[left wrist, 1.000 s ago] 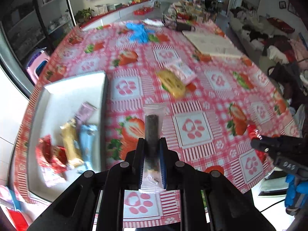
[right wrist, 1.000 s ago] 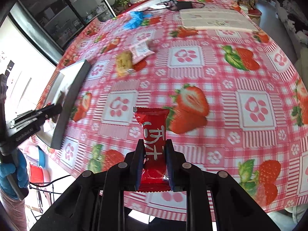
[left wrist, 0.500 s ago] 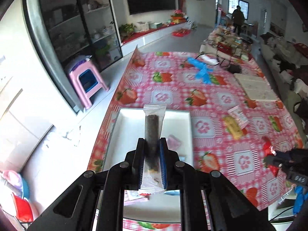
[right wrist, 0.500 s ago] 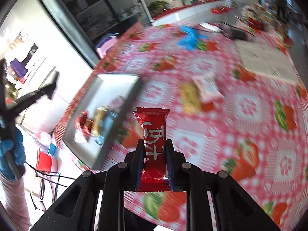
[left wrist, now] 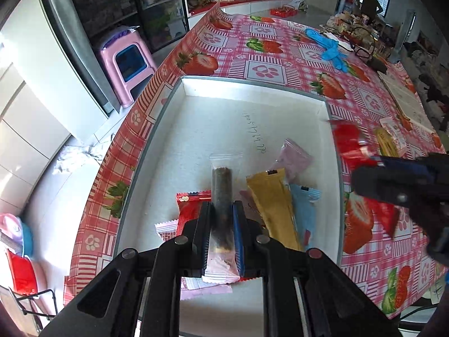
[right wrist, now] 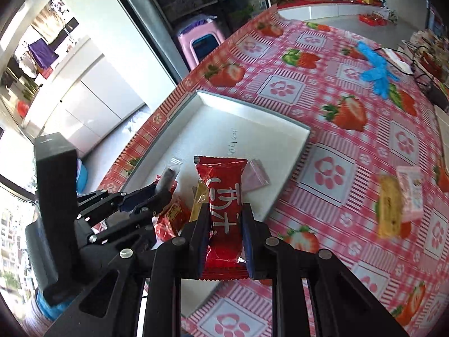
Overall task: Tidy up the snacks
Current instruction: 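Open both grippers to drop the stick snack and red wrapper into the tray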
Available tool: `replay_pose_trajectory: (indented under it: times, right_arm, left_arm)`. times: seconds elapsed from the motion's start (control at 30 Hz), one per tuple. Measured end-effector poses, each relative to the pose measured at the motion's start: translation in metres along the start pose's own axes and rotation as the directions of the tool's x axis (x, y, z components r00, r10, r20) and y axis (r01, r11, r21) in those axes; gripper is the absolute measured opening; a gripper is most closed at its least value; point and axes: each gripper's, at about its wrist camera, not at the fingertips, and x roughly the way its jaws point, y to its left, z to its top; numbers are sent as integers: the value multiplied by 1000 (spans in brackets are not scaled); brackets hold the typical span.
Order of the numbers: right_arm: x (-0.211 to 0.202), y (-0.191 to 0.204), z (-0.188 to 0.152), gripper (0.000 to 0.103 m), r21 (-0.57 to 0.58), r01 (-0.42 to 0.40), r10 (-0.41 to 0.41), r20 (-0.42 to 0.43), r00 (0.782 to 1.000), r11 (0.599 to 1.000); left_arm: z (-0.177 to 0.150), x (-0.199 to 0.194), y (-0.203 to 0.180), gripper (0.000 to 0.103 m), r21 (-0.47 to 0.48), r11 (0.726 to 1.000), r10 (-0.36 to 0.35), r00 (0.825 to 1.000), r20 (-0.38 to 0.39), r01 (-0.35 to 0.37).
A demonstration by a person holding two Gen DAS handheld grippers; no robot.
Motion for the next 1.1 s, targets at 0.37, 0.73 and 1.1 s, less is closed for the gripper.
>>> replay_pose_trajectory:
  times: [0.37,0.73,1.1]
  right_arm:
    - [38,2,4,59,-15,52,-53,-105,993,999]
    - [3,19,0,103,-144,207,-209,-3,978,968]
    - [14,40,-12,103,-227,246,-259,-27,965,942]
  left_arm:
    - [-6,-12,-3,103,13,998,60,993,102,-61]
    - [-24,-22,-7,103,-27,999,45,999,8,-44]
    - [-42,-30,-8,103,-13,997,71,997,0,-71]
